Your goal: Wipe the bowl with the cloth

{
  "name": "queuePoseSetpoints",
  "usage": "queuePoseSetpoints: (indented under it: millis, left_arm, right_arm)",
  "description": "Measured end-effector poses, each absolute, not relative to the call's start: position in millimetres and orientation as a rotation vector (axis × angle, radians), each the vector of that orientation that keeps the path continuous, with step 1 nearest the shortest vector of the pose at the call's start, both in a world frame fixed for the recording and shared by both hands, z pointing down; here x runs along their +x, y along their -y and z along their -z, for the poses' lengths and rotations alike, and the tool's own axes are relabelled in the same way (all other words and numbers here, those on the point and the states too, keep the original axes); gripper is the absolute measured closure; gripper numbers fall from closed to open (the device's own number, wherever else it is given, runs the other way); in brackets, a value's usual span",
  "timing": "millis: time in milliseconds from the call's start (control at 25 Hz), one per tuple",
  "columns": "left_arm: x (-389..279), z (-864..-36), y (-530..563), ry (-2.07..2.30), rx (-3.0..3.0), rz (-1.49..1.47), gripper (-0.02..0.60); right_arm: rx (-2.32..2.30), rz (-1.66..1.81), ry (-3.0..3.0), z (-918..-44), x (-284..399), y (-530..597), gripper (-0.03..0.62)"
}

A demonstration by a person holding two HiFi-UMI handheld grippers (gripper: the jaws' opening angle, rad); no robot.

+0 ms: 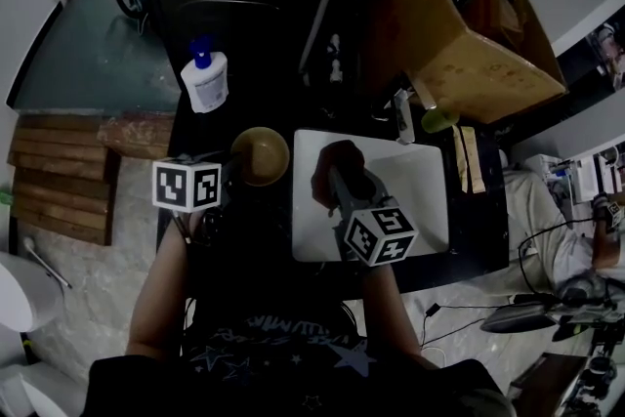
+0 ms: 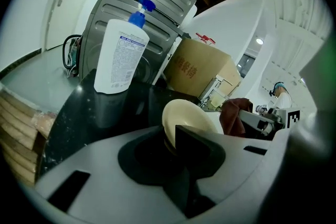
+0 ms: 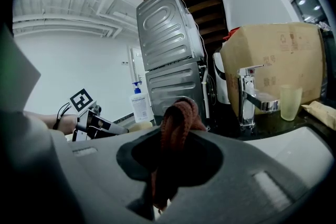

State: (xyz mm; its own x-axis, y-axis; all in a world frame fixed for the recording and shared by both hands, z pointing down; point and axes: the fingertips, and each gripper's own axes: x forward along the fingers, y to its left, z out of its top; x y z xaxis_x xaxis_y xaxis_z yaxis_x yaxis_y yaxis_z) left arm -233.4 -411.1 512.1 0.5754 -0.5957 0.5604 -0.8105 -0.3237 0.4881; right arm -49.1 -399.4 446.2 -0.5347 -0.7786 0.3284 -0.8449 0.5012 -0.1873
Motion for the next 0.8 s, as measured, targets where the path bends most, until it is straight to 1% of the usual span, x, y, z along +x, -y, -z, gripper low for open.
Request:
queuePoseSetpoints:
  millis: [120, 320, 480, 800]
  left_arm:
    - [-232.2, -511.1, 409.7, 1.115, 2.056, -0.397, 0.558]
    - [-226.2, -507.8, 404.3, 1.114, 2.07, -0.452, 0.561]
    - [-214.9, -500.9, 396.1, 1.111, 2.069, -0.473, 0.561]
    - [-161.1, -470.5, 381.6, 1.166, 2.145, -0.537, 0.561]
  right_arm:
    - [1.403, -0.482, 2.546, -444.3, -48.5, 397.8, 0.531]
    - [1.368, -0.452, 2.573, -439.1, -51.4, 388.4, 0.531]
    - [1.255, -0.388, 2.622, -429.9, -59.3, 372.8, 0.531]
    - [0.909, -0.348, 2.749, -403.6, -84.8, 340.8, 0.531]
